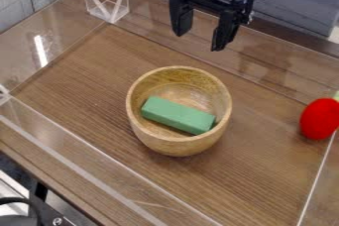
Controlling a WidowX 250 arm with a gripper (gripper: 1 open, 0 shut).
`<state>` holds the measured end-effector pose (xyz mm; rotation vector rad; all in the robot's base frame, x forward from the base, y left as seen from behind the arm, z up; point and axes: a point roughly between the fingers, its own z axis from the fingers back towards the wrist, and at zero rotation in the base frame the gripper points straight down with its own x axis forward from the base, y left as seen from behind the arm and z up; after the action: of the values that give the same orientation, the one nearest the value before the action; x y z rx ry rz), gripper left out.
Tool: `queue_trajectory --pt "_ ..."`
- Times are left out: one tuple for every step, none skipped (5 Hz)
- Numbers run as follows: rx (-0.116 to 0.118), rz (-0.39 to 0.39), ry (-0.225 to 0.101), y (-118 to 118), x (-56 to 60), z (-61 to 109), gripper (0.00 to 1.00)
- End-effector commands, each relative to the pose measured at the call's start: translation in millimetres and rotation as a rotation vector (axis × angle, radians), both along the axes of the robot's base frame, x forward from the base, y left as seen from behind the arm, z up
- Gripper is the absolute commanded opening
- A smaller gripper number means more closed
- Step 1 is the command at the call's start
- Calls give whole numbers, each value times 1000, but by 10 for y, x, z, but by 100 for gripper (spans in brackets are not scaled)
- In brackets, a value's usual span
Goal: Remove the green block from the brown bowl and put it on the table
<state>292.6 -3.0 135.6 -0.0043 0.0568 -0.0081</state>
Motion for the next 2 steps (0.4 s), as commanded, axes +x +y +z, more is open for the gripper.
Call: queue_trajectory --pt "-9 -144 19 -17 -73 -124 100" --pt "-22 -329 22 30 -253 -171 100"
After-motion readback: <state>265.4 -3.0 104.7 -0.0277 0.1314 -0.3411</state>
